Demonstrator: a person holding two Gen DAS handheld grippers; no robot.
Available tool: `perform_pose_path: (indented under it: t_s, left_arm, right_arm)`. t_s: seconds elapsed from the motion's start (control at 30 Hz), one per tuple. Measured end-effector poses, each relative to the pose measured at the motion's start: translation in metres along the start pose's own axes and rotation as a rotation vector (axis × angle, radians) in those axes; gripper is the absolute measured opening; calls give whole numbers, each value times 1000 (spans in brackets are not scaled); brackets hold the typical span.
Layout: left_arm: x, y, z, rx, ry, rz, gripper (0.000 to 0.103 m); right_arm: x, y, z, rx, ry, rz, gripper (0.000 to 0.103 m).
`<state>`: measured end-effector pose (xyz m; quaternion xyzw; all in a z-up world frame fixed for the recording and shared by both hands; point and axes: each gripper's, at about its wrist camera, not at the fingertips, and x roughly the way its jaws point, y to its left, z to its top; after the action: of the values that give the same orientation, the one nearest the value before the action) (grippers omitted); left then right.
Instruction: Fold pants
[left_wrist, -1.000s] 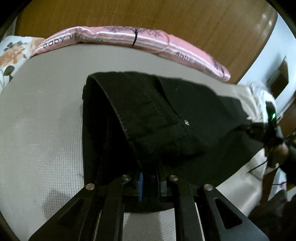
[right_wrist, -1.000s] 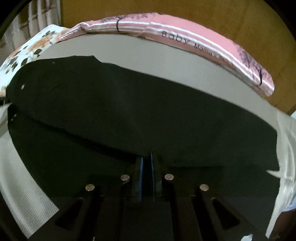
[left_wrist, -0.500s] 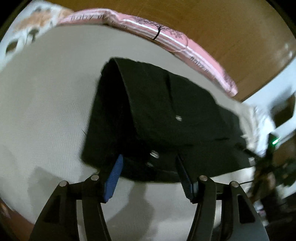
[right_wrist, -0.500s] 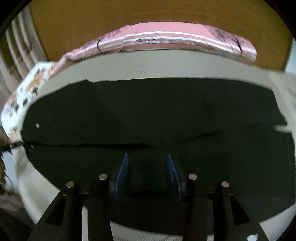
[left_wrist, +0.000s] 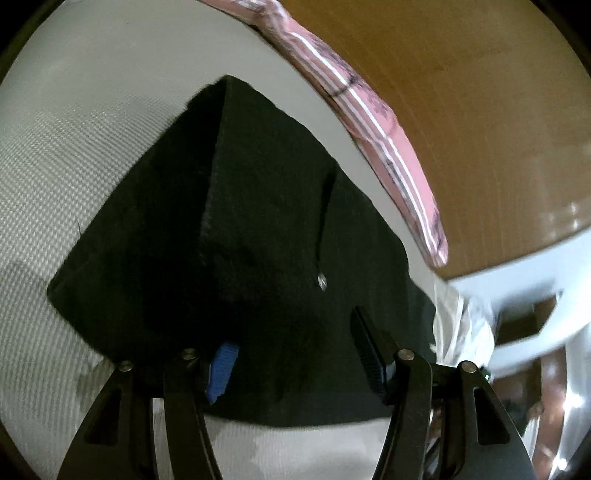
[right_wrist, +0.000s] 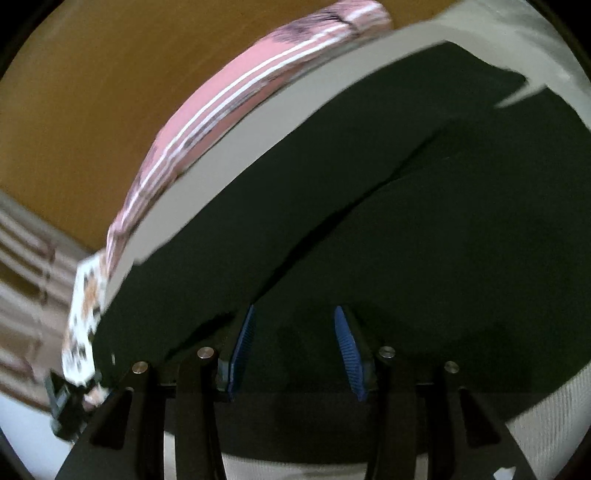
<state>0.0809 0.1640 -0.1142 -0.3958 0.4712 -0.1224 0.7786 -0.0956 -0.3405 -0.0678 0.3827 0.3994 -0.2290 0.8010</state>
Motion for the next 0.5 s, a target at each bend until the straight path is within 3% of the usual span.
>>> perform_pose_path:
  t_s: [0.13,0.17,0.3,0.5]
  left_arm:
    - [-1,1,8,10,-34,68,30]
    - [-3,3,9,13,-35,84,28]
    - [-8,8,17,-13,-39,92,25]
    - [-15,-2,24,44,-34,130,24]
  right_arm:
    - [10,-27,19,155,-48,69,41]
    - [14,-33,25,194,-65,87,41]
    - [28,-49,43,251,-104,89,36]
    - [48,-78,72,288,-143,48,17]
